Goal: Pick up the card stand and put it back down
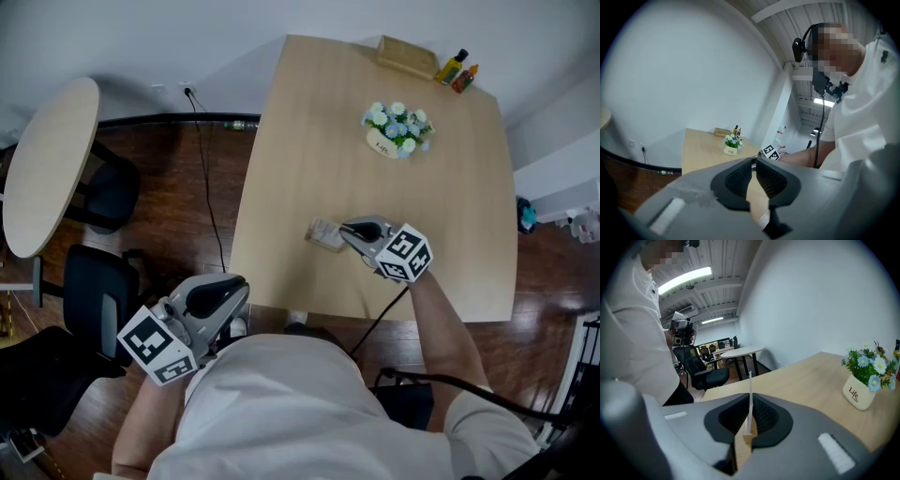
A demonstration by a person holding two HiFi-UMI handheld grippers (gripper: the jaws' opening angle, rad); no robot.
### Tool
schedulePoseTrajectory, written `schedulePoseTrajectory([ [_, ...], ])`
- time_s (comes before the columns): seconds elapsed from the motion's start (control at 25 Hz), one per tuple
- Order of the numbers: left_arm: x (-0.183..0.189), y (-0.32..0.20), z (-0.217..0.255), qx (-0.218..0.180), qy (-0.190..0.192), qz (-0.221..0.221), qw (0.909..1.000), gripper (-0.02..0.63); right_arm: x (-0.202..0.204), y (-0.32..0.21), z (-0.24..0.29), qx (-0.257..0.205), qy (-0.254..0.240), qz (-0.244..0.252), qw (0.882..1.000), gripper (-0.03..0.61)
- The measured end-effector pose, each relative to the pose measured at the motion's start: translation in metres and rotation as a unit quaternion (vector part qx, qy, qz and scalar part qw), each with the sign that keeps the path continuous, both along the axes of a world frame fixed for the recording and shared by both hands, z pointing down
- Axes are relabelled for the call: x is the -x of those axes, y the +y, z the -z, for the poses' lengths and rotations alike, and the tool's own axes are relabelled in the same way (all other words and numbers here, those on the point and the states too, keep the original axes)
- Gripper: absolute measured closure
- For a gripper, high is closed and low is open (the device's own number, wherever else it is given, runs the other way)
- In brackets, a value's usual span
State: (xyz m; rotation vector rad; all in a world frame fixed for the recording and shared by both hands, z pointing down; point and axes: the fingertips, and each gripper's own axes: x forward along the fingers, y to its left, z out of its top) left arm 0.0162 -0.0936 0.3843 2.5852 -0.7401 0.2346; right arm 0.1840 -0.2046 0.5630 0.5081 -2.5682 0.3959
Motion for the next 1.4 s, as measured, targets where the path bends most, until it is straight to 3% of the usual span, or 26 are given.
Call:
schedulePoseTrajectory([
  [0.64,0.011,0.004,0.001,-0.004,0.004,-0.008,1.0000,0.588,-0.001,0.000,0.022,-0.009,-0.011,-0.015,1.000,0.558],
  [1.12,0.027,0.015,0.007,-0.020,0.021,-0.032,0.9991,0.588,-0.005,0.008,0.078,-0.065,-0.008,-0.053,0.996,0.558],
  [1.4,0.049,0.029,0.012,-0.033,0.034,-0.057,0.9973,0.588,0.001,0.031,0.119,-0.074,-0.004,-0.086,0.994,0.558],
])
